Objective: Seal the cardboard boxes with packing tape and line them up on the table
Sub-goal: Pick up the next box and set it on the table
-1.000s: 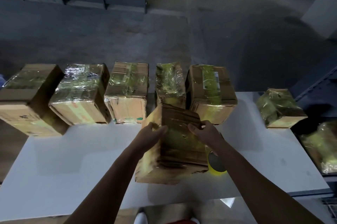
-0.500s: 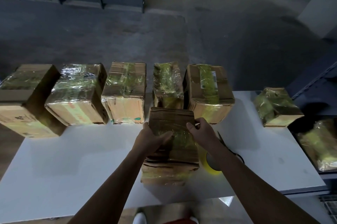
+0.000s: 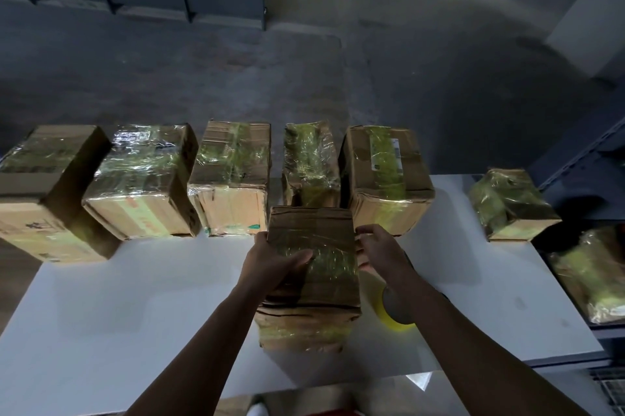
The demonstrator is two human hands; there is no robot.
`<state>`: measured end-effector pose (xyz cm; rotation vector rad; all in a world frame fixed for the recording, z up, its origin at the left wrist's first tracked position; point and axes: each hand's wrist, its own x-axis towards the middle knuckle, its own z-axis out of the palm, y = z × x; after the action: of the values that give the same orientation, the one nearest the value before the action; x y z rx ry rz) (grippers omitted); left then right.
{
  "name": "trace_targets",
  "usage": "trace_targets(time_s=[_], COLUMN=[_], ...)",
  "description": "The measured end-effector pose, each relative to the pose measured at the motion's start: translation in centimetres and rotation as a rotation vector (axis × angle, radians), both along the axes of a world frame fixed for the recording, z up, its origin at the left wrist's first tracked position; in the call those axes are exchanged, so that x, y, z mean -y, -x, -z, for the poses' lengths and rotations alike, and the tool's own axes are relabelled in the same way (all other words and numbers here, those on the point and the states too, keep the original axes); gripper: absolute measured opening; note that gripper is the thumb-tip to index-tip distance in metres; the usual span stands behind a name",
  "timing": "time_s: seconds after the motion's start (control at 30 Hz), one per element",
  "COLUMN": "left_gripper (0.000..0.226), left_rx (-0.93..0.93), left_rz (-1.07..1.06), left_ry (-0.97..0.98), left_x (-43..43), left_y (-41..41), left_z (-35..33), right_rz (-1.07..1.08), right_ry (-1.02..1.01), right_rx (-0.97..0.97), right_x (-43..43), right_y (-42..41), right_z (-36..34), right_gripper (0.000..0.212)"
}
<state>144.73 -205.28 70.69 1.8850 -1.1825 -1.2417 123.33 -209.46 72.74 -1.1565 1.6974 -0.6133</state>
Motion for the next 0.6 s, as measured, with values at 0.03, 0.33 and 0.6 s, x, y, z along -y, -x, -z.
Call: trace_targets(time_s=[0.03,0.33,0.6], left_gripper=[0.096,0.080,0.080], left_rx=[-0.013,-0.099,-0.272], left_rz=[-0.006,-0.047,-0.171], left_ry=[0.005,0.011,-0.030], left_x=[-0.1,0.1,0.0], left_y=[0.1,0.2,-0.6], left_z=[-0.3,-0.4,0.0], right_rz=[0.015,-0.189,-0.246], right_ry=[-0.062,-0.245,-0.278], right_rx=[0.017,-0.236,-0.237], right_x=[0.0,-2.1,-2.4], right_y=[0.3,1.2,1.4], right_z=[0.2,2.4,1.4], right_gripper=[0.026,0.031,0.043])
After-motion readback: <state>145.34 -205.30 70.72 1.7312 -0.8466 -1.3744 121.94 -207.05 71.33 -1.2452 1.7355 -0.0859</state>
